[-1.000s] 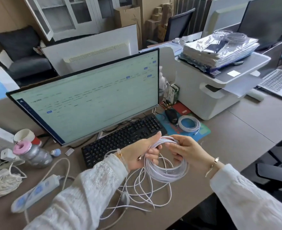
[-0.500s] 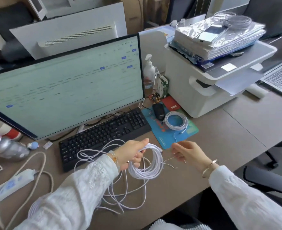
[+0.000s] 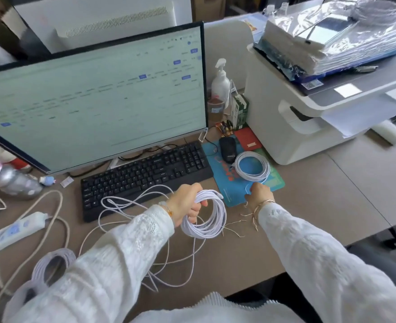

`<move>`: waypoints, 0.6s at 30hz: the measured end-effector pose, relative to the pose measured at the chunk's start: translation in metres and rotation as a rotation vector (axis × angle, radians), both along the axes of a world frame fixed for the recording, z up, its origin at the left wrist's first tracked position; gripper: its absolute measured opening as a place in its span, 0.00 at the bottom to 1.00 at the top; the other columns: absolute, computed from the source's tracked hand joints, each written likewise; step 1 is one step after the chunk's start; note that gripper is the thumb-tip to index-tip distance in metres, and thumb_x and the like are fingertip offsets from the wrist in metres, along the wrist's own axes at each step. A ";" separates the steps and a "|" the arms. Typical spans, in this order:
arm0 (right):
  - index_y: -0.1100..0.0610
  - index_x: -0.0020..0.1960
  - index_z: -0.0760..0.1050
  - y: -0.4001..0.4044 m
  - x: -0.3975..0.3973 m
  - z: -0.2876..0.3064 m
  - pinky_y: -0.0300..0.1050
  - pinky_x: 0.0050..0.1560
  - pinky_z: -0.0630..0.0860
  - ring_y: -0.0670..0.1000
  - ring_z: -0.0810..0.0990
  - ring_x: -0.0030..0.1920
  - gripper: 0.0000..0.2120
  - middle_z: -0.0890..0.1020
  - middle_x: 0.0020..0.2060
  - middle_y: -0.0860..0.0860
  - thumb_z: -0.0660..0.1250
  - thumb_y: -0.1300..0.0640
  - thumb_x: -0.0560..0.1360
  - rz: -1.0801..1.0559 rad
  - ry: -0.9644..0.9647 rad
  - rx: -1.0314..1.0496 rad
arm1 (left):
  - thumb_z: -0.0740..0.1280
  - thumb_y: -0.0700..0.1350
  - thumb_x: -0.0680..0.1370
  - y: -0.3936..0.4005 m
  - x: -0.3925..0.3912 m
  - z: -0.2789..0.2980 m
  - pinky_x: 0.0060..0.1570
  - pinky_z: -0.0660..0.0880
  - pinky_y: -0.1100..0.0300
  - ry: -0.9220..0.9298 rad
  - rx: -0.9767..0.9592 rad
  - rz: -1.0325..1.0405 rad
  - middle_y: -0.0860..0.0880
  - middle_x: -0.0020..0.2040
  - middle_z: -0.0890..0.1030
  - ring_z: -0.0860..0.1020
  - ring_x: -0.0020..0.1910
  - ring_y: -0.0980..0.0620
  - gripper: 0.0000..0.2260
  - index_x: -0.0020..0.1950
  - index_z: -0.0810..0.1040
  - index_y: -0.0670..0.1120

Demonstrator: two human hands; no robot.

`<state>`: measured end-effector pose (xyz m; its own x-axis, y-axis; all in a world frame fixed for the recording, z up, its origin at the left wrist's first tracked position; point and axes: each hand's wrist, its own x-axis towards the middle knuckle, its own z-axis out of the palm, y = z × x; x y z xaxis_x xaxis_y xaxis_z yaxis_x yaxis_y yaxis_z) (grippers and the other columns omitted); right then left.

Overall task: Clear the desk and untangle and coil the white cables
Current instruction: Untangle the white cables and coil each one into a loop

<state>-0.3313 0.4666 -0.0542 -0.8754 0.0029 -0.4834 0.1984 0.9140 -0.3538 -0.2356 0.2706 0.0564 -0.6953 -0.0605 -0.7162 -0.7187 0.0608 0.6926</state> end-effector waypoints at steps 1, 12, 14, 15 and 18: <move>0.64 0.59 0.73 -0.002 -0.002 -0.003 0.46 0.48 0.71 0.61 0.78 0.56 0.12 0.79 0.56 0.61 0.64 0.61 0.77 0.008 0.006 0.013 | 0.54 0.44 0.78 0.000 0.000 0.000 0.25 0.56 0.63 0.000 -0.004 -0.005 0.49 0.25 0.59 0.55 0.21 0.53 0.15 0.35 0.71 0.40; 0.64 0.58 0.71 -0.012 -0.011 -0.029 0.51 0.52 0.73 0.62 0.78 0.57 0.11 0.77 0.58 0.62 0.60 0.65 0.76 0.076 -0.021 0.057 | 0.55 0.44 0.79 -0.004 -0.018 0.000 0.24 0.57 0.64 -0.021 -0.017 -0.007 0.49 0.24 0.60 0.56 0.21 0.53 0.16 0.36 0.73 0.39; 0.66 0.58 0.70 -0.016 -0.009 -0.025 0.52 0.54 0.71 0.63 0.76 0.59 0.10 0.75 0.59 0.63 0.59 0.66 0.77 0.088 0.015 -0.013 | 0.55 0.44 0.78 -0.005 -0.020 0.000 0.24 0.57 0.64 -0.020 -0.014 -0.002 0.49 0.24 0.59 0.56 0.21 0.53 0.16 0.36 0.73 0.38; 0.67 0.56 0.70 -0.019 -0.008 -0.021 0.51 0.52 0.70 0.64 0.76 0.57 0.08 0.75 0.57 0.64 0.59 0.66 0.77 0.071 0.060 -0.090 | 0.55 0.45 0.79 -0.005 -0.021 0.000 0.24 0.57 0.64 -0.018 -0.008 0.005 0.49 0.24 0.59 0.56 0.21 0.53 0.16 0.37 0.74 0.38; 0.64 0.54 0.71 -0.025 -0.004 0.011 0.44 0.39 0.71 0.59 0.79 0.42 0.06 0.79 0.44 0.57 0.60 0.65 0.78 -0.054 0.208 -0.369 | 0.54 0.44 0.79 -0.008 -0.021 0.000 0.24 0.56 0.64 -0.005 0.024 0.036 0.49 0.24 0.59 0.56 0.21 0.54 0.16 0.37 0.75 0.37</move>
